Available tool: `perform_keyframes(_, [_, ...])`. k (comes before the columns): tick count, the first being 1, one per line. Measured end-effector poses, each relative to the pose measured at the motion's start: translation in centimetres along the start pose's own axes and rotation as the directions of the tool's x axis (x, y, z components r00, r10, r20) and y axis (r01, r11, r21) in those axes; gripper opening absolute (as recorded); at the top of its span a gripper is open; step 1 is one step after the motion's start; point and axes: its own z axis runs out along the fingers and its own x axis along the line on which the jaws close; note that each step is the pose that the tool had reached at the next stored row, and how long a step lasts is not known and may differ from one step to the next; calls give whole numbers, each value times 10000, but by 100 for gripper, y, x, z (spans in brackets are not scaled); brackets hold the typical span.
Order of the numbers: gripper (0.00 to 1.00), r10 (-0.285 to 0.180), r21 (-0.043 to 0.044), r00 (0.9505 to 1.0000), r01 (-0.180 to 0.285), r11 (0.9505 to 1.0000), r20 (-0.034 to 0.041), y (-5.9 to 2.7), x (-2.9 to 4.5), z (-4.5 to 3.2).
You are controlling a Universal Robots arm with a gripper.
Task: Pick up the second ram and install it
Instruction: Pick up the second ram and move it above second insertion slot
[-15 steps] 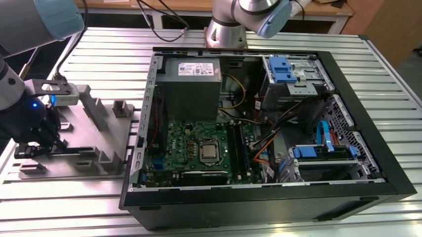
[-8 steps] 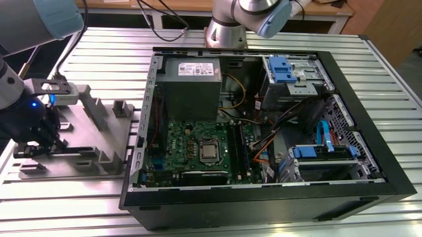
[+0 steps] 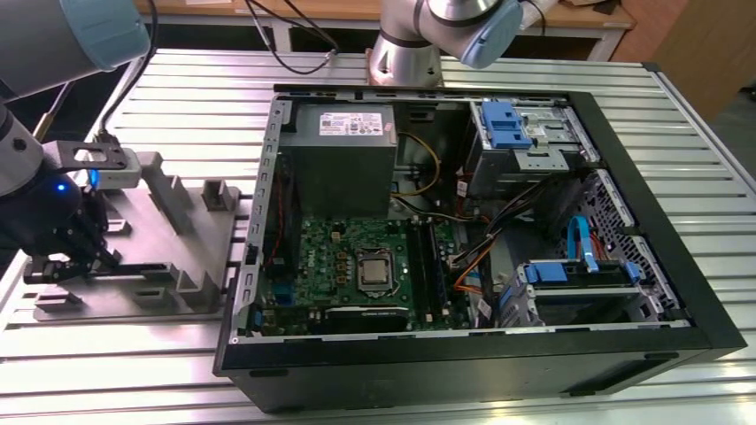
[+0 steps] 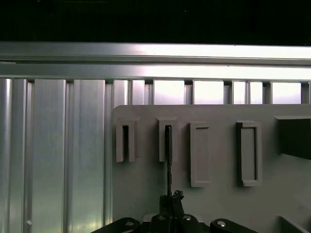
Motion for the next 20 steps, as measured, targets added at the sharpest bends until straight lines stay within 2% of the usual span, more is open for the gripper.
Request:
perform_keyframes(7, [11,4,0,10000,-4,10000,0,0,0,-2])
perform_keyframes(9, [11,5,-2,10000,-5,10000,-2,0,-1,-27])
perform_keyframes(17, [11,4,10,10000,-4,10000,1,-3,-6,-221])
perform_keyframes(20, [11,4,12,10000,-4,10000,1,-3,-8,-268])
